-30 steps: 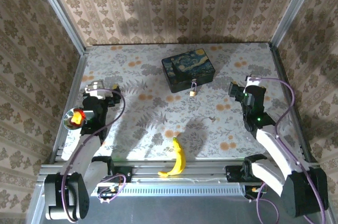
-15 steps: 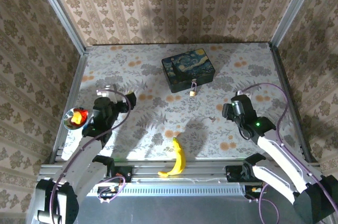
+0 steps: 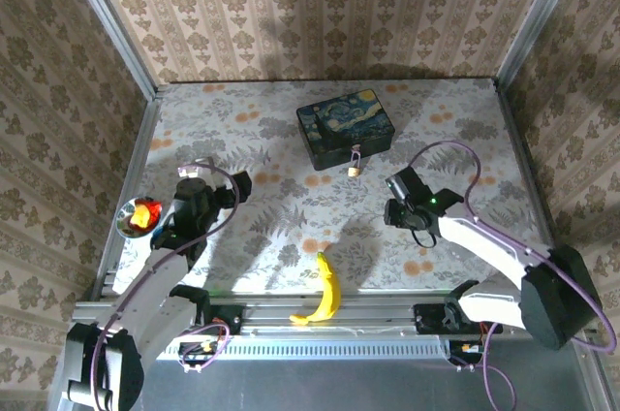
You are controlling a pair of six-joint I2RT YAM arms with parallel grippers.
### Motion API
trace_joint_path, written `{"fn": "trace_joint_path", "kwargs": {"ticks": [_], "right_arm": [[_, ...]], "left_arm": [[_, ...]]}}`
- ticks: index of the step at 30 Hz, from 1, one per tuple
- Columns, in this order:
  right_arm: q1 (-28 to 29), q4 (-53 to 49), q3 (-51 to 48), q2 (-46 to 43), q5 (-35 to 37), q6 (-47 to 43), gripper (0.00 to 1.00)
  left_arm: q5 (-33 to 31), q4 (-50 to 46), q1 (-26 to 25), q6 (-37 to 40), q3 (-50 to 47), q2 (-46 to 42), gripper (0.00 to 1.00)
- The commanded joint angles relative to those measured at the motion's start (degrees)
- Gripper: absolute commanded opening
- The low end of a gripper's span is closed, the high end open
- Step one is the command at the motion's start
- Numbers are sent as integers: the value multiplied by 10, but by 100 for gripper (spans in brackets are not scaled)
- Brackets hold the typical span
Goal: Unlock the padlock with the key
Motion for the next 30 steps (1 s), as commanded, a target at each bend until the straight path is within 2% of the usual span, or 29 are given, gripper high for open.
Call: {"fn": "trace_joint_path", "kwargs": {"ticks": [1, 9, 17, 22, 30], "right_arm": [[6, -24, 32, 39, -1, 19, 47], [11, -30, 66, 131, 5, 36, 47], [20, -18, 101, 186, 13, 42, 47], [21, -35, 116, 220, 44, 55, 41], [21, -37, 105, 221, 56, 69, 35]], "left_arm": [[-2, -4, -5, -21, -10, -7, 100], [-3, -4, -4, -24, -15, -6, 100], [4, 15, -4, -23, -14, 13, 100], [6, 16, -4, -24, -16, 18, 100], [4, 23, -4, -18, -13, 26, 100]]}}
